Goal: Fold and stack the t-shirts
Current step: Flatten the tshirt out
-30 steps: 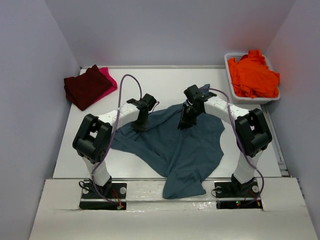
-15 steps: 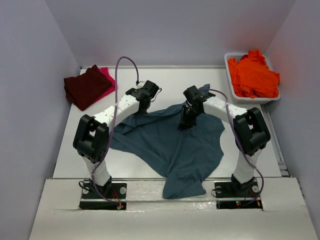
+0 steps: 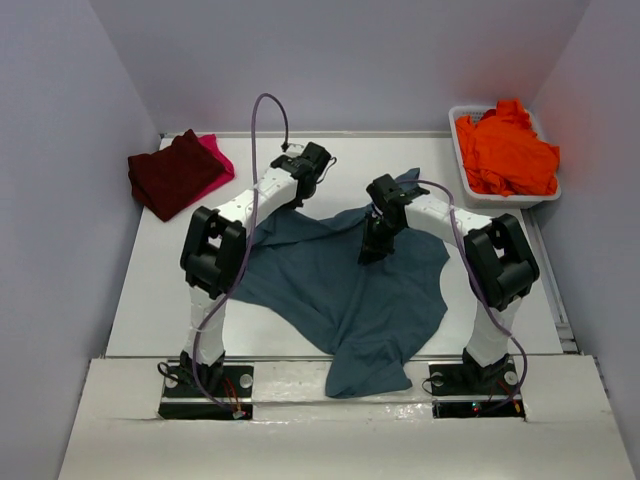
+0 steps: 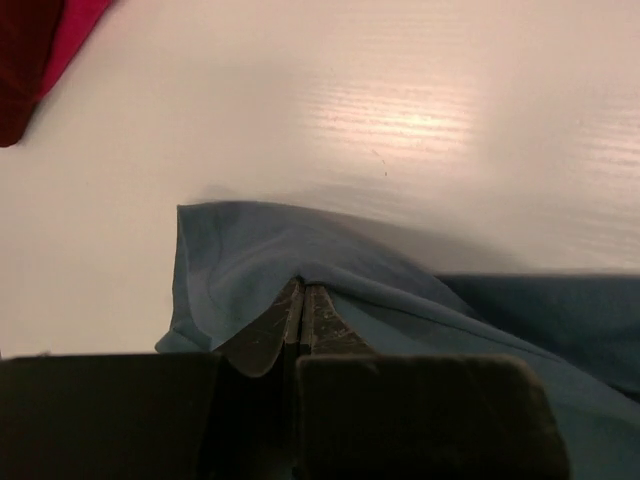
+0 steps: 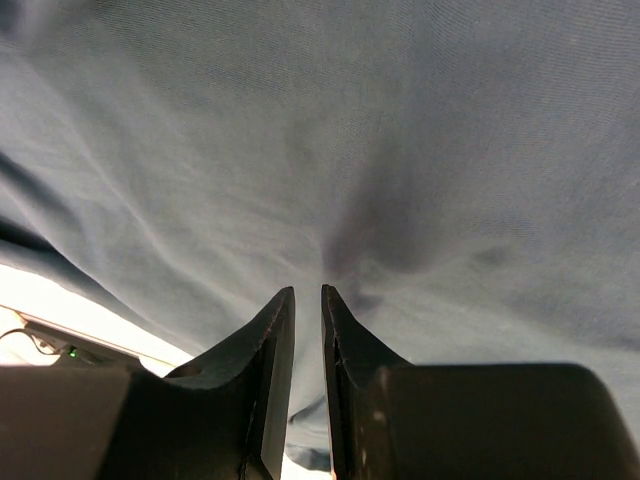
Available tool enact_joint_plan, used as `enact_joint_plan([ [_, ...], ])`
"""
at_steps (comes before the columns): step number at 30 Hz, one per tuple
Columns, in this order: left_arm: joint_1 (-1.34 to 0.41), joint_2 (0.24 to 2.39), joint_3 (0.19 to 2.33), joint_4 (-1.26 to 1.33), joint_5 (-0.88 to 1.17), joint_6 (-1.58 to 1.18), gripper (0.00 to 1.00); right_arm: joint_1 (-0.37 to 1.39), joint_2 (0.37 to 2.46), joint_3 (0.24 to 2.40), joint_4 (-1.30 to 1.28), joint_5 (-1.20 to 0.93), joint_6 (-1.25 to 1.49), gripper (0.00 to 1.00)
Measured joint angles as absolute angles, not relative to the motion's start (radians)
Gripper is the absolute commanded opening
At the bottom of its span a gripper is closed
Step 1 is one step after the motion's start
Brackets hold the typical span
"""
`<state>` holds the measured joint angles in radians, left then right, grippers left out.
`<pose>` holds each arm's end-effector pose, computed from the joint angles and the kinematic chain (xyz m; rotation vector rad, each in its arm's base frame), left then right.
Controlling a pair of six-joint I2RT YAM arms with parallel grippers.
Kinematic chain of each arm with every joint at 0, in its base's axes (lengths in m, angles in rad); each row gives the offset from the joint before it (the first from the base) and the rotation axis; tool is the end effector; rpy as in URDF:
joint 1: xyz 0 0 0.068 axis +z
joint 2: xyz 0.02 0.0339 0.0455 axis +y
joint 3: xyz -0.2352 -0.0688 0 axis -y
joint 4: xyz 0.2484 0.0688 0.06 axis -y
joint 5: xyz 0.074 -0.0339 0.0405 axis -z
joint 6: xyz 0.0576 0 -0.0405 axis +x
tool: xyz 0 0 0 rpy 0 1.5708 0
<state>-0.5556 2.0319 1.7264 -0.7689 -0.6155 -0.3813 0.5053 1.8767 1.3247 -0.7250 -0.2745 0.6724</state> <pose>0.3890 -0.2024 0.2002 0.0163 2.4105 0.4065 0.3173 0.1934 0.1347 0.1888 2.9873 0.5897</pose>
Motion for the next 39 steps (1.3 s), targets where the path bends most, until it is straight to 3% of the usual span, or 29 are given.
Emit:
enact_joint_plan([
  [11, -0.404, 2.173, 2.006, -0.81, -0.613, -0.356, 0.06, 0.505, 1.877, 1.248, -0.735, -0.251, 0.642, 0.22],
  [27, -0.339, 2.336, 2.186, -0.831, -0.561, -0.329, 0.06, 0.505, 1.818, 1.125, -0.73, -0.236, 0.638, 0.23],
  [29, -0.328, 2.352, 2.194, -0.83, -0.545, -0.323, 0.14, 0.505, 1.809, 1.113, -0.73, -0.239, 0.638, 0.22],
  [30, -0.323, 2.357, 2.194, -0.83, -0.537, -0.322, 0.29, 0.505, 1.808, 1.111, -0.73, -0.239, 0.638, 0.22],
  [34, -0.3, 2.366, 2.194, -0.827, -0.524, -0.312, 0.57, 0.505, 1.807, 1.112, -0.731, -0.238, 0.638, 0.22],
  [39, -0.272, 2.366, 2.194, -0.803, -0.524, -0.313, 0.67, 0.505, 1.808, 1.135, -0.756, -0.209, 0.627, 0.22],
])
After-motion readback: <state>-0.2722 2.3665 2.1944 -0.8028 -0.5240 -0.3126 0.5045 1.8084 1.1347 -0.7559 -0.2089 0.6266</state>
